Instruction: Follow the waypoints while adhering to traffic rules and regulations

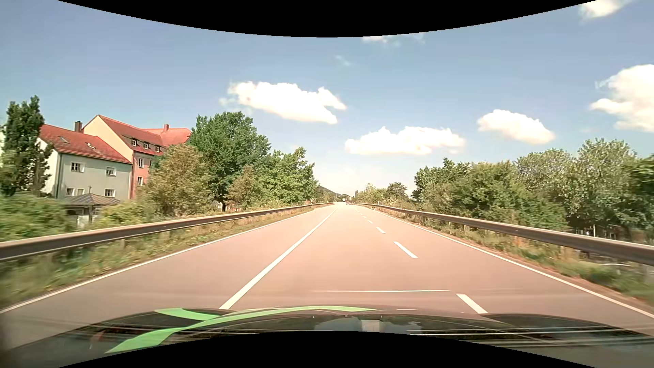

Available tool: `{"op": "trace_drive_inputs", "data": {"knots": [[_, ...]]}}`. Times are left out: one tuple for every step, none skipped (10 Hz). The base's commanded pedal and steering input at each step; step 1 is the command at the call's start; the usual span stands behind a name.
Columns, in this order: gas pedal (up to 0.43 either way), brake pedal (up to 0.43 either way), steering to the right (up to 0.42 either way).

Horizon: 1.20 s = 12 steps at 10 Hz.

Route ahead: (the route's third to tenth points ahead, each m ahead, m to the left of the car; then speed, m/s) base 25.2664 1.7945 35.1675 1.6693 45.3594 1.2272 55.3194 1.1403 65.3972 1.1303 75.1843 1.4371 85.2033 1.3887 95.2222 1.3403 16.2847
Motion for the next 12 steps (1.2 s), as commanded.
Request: {"op": "trace_drive_inputs", "data": {"knots": [[0.150,0.000,0.002],[0.138,0.000,0.002],[0.130,0.000,0.002],[0.130,0.000,0.002],[0.130,0.000,0.002],[0.138,0.000,0.002],[0.138,0.000,0.002],[0.157,0.000,0.002],[0.157,0.000,0.002],[0.157,0.000,0.001],[0.157,0.000,0.000],[0.150,0.000,0.000]]}}
